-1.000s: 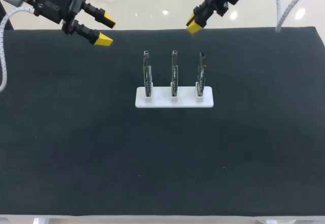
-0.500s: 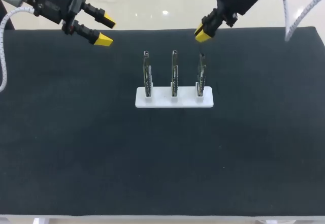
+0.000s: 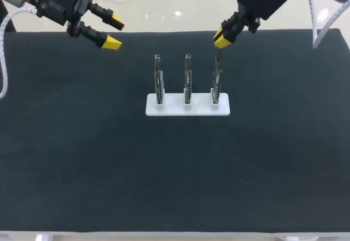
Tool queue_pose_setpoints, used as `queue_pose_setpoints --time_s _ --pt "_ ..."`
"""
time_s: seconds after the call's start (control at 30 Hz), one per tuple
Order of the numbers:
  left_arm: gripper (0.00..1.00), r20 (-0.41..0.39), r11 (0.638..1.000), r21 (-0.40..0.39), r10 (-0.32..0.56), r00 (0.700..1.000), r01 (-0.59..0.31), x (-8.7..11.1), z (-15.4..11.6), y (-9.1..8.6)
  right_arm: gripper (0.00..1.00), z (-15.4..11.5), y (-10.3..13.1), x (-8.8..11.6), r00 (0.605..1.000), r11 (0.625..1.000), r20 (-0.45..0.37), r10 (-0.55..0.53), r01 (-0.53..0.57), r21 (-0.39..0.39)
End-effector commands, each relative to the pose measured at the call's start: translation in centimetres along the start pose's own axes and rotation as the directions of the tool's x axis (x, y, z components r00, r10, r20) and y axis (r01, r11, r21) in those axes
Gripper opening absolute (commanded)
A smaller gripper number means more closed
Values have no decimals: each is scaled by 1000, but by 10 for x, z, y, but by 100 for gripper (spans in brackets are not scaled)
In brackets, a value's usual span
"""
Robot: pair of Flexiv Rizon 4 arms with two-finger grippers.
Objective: Pick up the optical module with the left hand, and insert it into the network port with the right hand.
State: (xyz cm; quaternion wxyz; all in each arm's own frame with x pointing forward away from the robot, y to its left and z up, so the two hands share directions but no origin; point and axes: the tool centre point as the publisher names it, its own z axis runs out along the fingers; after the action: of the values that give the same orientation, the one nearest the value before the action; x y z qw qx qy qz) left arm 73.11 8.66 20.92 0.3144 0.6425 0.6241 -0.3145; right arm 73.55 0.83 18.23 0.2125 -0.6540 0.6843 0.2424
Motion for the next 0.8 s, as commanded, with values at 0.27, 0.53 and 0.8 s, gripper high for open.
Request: queue_pose_setpoints --time_s 0.27,0.53,0.8 --pt "100 -4 1000 1 -2 1000 2 -1 0 1 0 1 -6 1 1000 1000 10 -5 5 -8" --pt "100 -4 1000 1 -2 1000 2 -1 0 1 0 2 -8 1 1000 1000 15 -7 7 -7" --pt "100 -4 1000 1 -2 1000 2 -1 0 1 0 3 -4 0 1000 1000 15 1 -1 -8"
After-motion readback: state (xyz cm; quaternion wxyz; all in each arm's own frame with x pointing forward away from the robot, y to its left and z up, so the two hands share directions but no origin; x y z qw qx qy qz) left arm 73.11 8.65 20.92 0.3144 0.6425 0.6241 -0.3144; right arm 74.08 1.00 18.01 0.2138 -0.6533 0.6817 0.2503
